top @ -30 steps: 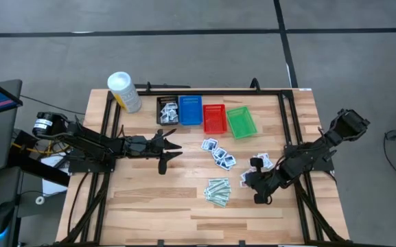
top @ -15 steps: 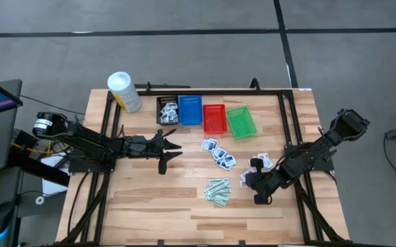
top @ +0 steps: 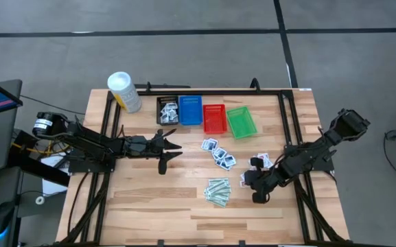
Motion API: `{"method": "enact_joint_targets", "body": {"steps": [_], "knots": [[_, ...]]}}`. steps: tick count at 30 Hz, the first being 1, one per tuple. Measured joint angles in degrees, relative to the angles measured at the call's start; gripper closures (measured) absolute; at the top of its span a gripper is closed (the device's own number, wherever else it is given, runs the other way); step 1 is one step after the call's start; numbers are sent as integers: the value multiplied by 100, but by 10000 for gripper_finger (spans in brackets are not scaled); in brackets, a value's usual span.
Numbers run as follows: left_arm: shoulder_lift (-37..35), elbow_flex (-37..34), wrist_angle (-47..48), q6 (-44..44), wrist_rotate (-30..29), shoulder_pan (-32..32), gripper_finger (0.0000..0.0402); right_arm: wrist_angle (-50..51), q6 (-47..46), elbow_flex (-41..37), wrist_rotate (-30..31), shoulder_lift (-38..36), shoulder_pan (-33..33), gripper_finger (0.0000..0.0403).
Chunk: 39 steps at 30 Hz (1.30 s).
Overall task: Pick & Place First Aid Supplies
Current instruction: Put the orange pad into the green bin
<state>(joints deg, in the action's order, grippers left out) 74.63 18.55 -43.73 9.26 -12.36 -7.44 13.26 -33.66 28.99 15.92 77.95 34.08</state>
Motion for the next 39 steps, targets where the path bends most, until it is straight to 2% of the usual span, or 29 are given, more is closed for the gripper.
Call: {"method": "enact_joint_targets", "body": {"steps": [9,17,29,39], "knots": [[0,0,0,0,-1,0,286,11,-233,-121,-107,0,56,301],[0,0,1,0,0,0,286,-60,150,-321,-30,-2,120,284],[0,0,1,2,2,0,286,-92,165,-706,24,-11,115,291],[2,0,3,0,22,-17,286,-80,167,-721,2,-7,114,359]]}}
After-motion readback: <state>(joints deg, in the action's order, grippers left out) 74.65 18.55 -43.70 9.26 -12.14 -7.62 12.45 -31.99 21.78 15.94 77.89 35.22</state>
